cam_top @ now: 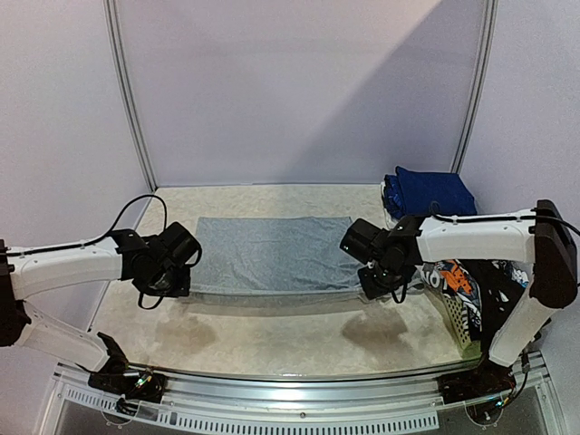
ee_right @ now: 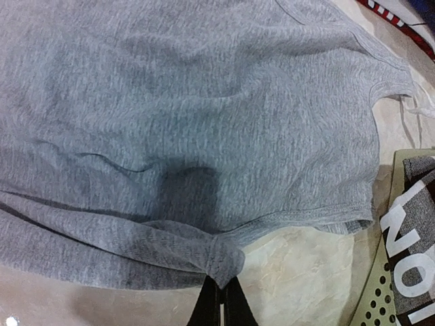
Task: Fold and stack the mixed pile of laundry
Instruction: Pick up the 1/3-folded tank top from the center of the board, then fold the 1/3-folded tank top at the center of the board, then smooth out the 1/3-folded tank top at the center of the board, then fold the 1/3-folded tank top at the center of the board.
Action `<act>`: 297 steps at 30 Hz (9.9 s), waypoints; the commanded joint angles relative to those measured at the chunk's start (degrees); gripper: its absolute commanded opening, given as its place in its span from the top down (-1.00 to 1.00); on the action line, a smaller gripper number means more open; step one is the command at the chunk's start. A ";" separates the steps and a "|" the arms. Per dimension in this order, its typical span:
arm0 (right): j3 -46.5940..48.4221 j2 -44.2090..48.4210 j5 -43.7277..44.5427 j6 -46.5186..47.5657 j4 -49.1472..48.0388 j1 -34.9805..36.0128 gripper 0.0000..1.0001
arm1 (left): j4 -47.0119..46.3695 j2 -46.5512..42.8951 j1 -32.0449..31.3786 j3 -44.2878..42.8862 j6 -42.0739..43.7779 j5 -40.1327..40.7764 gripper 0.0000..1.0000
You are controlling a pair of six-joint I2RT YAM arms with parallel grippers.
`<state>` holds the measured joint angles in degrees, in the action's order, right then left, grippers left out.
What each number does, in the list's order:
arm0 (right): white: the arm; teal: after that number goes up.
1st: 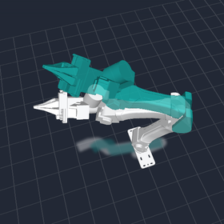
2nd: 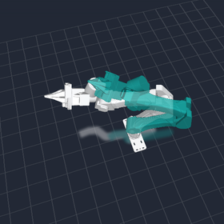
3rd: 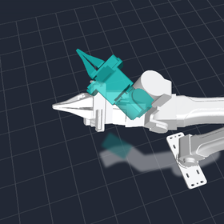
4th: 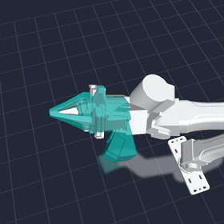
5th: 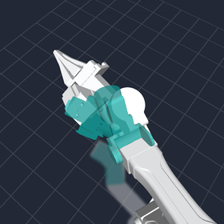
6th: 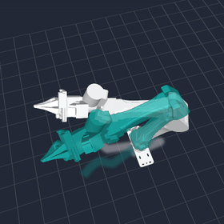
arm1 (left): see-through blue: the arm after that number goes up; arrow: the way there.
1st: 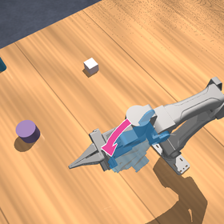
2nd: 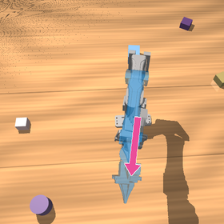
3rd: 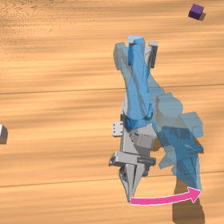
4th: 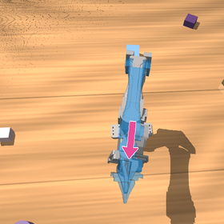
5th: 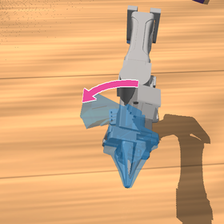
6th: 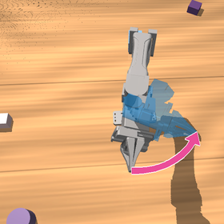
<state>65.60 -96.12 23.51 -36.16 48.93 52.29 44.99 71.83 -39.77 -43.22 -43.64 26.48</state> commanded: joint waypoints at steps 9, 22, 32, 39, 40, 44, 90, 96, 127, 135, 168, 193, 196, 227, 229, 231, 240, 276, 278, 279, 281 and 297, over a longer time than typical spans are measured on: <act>5.44 -6.79 2.70 3.19 1.20 -3.40 1.00 | -4.30 7.35 5.26 -4.25 4.88 2.58 1.00; 9.28 -12.18 2.93 4.95 0.82 -5.77 1.00 | -9.23 14.64 8.71 -5.86 7.65 0.83 1.00; 12.16 -15.41 3.43 5.92 0.04 -7.55 0.94 | -12.24 18.67 9.81 -6.78 7.41 0.84 1.00; 17.28 -17.87 3.12 7.23 -0.07 -11.27 0.27 | -15.92 22.35 11.56 -8.58 6.85 1.59 0.42; 18.29 -17.74 3.17 7.45 0.23 -11.77 0.20 | -16.17 22.39 11.86 -9.14 6.96 1.53 0.31; 20.99 -13.83 3.29 7.80 0.65 -12.48 0.12 | -15.59 19.38 12.21 -11.07 7.41 2.98 -0.20; 12.79 -21.45 -21.70 13.44 -23.70 -3.67 0.74 | -37.33 16.15 -10.65 -0.71 19.49 -17.93 0.46; 13.82 -21.33 -21.54 13.96 -23.60 -4.56 0.74 | -37.70 19.93 -12.83 -3.95 20.90 -18.56 0.47; 15.10 -20.54 -21.59 14.50 -22.97 -8.20 0.65 | -28.33 28.69 -9.96 -12.04 19.83 -2.67 0.48; 6.61 -10.53 -21.59 13.54 -24.08 -8.22 0.56 | -26.33 21.97 -9.29 -5.43 14.70 0.29 0.46; -18.97 -2.46 -18.15 3.60 -26.68 -7.59 0.59 | -25.16 17.16 -7.15 10.34 4.34 -1.90 0.51; -11.14 10.78 -13.98 3.65 -18.43 -1.81 0.41 | -10.04 0.09 -12.62 5.95 -1.49 7.20 0.44; -9.52 7.36 -13.71 4.38 -18.40 -3.59 0.42 | -13.73 1.71 -9.68 6.55 0.78 5.65 0.44; -18.94 2.51 -15.14 -1.85 -18.67 -2.29 0.47 | -7.72 6.47 -9.05 11.08 -8.65 -1.04 0.53; -16.06 3.60 -13.04 -1.26 -16.23 -2.32 0.43 | -7.11 5.58 -9.02 9.70 -8.14 0.34 0.52; -12.59 4.04 -11.32 -0.28 -14.10 -2.36 0.38 | -5.54 5.32 -8.88 6.84 -6.52 2.65 0.49; 1.63 3.89 -10.15 7.98 -15.35 -8.23 -0.18 | -8.95 2.60 -2.90 -4.04 6.09 9.06 0.28; 34.06 -35.49 -39.58 19.45 -19.62 -30.34 -0.16 | -27.30 34.54 27.96 -25.22 24.93 -21.79 -0.22; 35.33 -36.89 -39.55 19.63 -19.24 -30.37 -0.14 | -27.12 35.26 28.23 -25.86 24.97 -21.96 -0.20; 35.84 -37.26 -39.46 19.84 -19.04 -30.35 -0.12 | -27.15 35.56 28.25 -26.06 24.99 -22.22 -0.18; 36.75 -38.26 -38.67 20.05 -18.44 -30.36 -0.06 | -27.13 36.16 28.27 -26.44 25.01 -22.41 -0.16; 36.83 -39.06 -37.92 21.05 -17.54 -30.42 0.70 | -25.10 41.29 29.10 -31.66 25.83 -23.89 -0.08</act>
<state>102.06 -133.27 -15.09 -15.40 29.98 22.31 18.44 111.13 -11.40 -72.73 -18.61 3.49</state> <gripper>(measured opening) 0.189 0.542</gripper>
